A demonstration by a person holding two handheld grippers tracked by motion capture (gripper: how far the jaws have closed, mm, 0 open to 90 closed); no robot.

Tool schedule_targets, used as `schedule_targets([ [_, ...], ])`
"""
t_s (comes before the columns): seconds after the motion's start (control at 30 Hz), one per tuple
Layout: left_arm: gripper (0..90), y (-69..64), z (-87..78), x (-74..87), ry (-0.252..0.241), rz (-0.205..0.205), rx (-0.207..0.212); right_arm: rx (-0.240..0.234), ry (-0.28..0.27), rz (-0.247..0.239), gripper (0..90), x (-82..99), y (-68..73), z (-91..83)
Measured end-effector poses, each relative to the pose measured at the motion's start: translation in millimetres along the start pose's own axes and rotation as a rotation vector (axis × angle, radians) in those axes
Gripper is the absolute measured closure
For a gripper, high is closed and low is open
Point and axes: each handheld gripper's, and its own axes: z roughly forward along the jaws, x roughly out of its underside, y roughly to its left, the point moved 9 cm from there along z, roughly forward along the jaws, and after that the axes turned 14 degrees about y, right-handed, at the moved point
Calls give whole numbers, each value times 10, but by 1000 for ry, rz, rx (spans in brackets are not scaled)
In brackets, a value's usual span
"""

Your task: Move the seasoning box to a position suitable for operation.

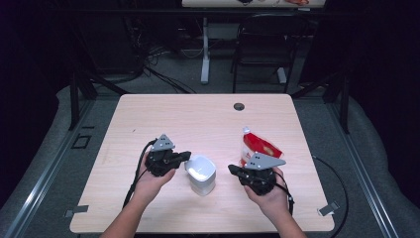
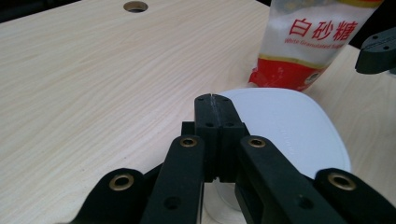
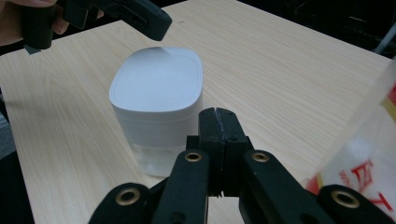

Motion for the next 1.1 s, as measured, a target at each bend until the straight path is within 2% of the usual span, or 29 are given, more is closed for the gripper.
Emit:
schedule_targets([
  [0.13, 900, -5, 62, 23, -1, 5, 0, -6, -3, -14, 900, -38, 73, 102],
  [0.2, 900, -3, 72, 17, -9, 1, 12, -15, -8, -7, 900, -18, 95, 129],
  [0.4, 900, -6, 95, 6, -27, 11, 2, -22, 11, -9, 900, 67, 173, 238],
  [0.57, 900, -7, 101, 4, -28, 19, 0, -26, 3, -14, 900, 58, 208, 249],
  [0.73, 900, -9, 97, 7, -31, 6, 9, -39, 0, -4, 900, 51, 230, 286],
  [1.0, 900, -20, 105, 10, -39, 4, 10, -49, 24, -38, 900, 85, 324, 356],
  [1.1, 900, -19, 107, 10, -47, -2, 13, -55, 19, -33, 900, 75, 342, 367],
])
